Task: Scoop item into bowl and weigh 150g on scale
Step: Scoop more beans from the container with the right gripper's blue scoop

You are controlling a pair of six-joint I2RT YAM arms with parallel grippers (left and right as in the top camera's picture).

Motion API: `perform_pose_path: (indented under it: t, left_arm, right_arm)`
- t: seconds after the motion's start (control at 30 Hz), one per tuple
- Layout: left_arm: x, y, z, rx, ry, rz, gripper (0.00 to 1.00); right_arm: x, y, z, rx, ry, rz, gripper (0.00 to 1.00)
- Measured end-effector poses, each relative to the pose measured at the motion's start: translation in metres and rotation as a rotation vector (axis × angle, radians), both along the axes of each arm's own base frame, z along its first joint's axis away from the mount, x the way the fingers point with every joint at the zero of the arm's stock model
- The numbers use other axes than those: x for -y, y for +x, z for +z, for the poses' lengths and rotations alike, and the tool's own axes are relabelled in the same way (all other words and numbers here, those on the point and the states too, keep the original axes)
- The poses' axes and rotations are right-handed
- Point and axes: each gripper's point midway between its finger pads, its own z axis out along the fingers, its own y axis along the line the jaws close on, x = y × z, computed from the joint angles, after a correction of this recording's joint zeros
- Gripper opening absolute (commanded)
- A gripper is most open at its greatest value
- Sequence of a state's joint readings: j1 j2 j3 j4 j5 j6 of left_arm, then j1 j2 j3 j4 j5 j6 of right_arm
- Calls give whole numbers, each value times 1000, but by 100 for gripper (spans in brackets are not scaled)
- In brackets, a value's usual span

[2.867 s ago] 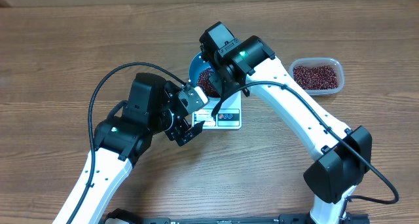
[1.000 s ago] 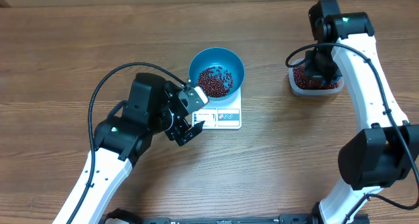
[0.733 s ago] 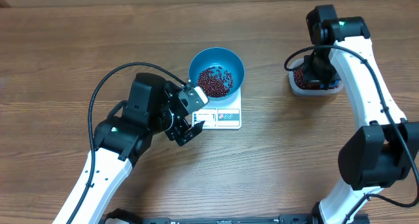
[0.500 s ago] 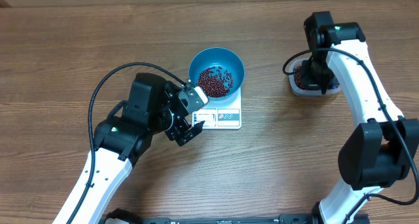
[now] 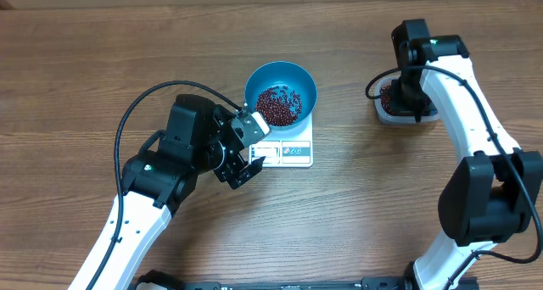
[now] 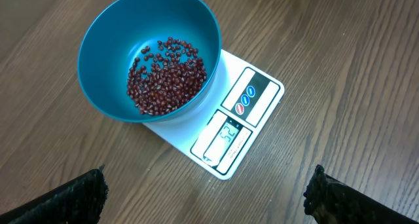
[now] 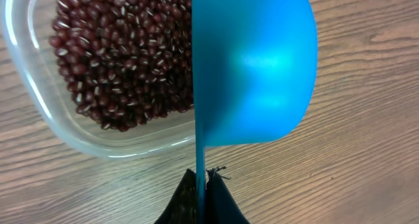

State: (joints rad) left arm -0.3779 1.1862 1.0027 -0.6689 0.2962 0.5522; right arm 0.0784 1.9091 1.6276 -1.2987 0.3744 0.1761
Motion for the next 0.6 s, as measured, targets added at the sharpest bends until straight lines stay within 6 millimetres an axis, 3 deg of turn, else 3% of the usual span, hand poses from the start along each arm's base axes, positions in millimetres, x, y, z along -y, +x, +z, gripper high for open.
perform_pose_path:
  t: [0.33,0.6]
  left_arm:
    - [0,0,0,0,0,0,100]
    - [0,0,0,0,0,0,99]
  right_arm:
    - [2,-5,-15,-17,-12,-1,4]
    - [0,-6,-17,-20,2,0,4]
